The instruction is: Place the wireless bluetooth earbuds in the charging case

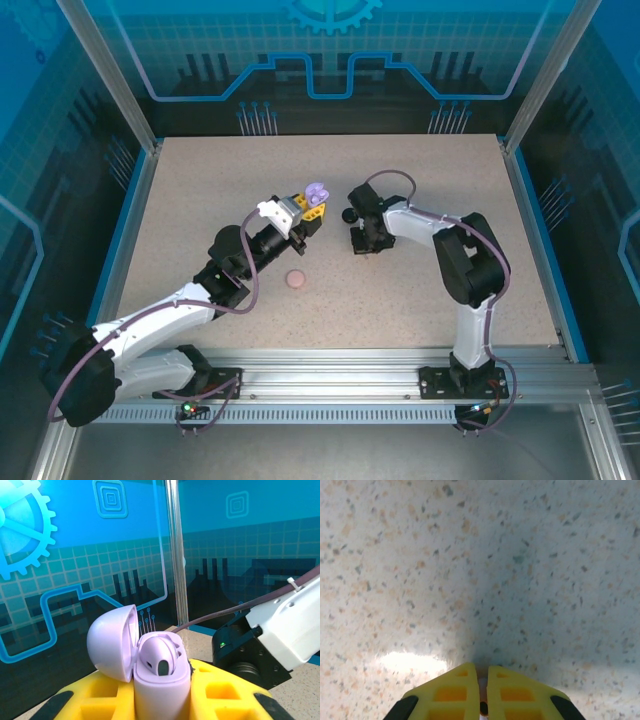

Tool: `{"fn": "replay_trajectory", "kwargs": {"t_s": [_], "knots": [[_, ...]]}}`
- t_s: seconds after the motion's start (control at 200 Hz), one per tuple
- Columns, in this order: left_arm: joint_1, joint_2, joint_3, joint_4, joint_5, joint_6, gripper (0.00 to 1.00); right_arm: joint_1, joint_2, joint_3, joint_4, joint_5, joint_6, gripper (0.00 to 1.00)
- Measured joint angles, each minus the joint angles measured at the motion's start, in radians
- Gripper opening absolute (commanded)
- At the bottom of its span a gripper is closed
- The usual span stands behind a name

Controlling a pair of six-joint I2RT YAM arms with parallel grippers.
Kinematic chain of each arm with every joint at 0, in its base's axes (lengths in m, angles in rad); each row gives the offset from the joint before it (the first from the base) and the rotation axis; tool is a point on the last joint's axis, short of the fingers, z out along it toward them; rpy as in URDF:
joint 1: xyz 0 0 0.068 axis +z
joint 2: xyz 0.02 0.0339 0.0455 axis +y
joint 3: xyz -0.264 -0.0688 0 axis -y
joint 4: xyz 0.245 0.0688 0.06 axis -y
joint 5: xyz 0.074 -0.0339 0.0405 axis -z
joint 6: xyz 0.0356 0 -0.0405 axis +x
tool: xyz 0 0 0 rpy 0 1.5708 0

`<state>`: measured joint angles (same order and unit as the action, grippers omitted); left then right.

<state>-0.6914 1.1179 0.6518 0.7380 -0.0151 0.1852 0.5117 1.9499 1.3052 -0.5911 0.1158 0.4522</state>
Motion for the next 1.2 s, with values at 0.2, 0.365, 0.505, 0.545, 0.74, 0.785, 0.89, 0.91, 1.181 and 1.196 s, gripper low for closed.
{"fn": "replay_trajectory", "kwargs": {"t_s": [0.2,0.365,0.505,0.545,0.74,0.785,0.89,0.91,1.181,1.196], "knots": [[0.000,0.000,0.000,0.000,0.000,0.000,0.00,0.000,-0.132,-0.020,-0.001,-0.027,0.011,0.07],[0.000,0.000,0.000,-0.001,0.001,-0.002,0.00,-0.005,-0.308,-0.020,0.009,-0.069,0.027,0.08],[0.000,0.000,0.000,-0.001,0.005,-0.003,0.00,-0.021,-0.454,-0.003,0.019,-0.118,0.049,0.09],[0.000,0.000,0.000,-0.001,0.006,-0.003,0.00,-0.025,-0.488,0.006,0.029,-0.132,0.057,0.10],[0.000,0.000,0.000,-0.001,0.016,-0.003,0.00,-0.031,-0.627,0.070,0.091,-0.199,0.097,0.11],[0.000,0.000,0.000,-0.001,0.020,-0.003,0.00,-0.031,-0.652,0.082,0.114,-0.211,0.107,0.11],[0.000,0.000,0.000,-0.001,0.031,-0.005,0.00,-0.030,-0.704,0.093,0.184,-0.239,0.131,0.12],[0.000,0.000,0.000,-0.001,0.034,-0.007,0.00,-0.030,-0.714,0.093,0.197,-0.245,0.137,0.12],[0.000,0.016,0.029,0.000,0.063,-0.037,0.00,0.000,-0.785,0.051,0.409,-0.281,0.201,0.13],[0.000,0.019,0.032,0.001,0.064,-0.039,0.00,0.005,-0.787,0.047,0.419,-0.282,0.203,0.13]]}}
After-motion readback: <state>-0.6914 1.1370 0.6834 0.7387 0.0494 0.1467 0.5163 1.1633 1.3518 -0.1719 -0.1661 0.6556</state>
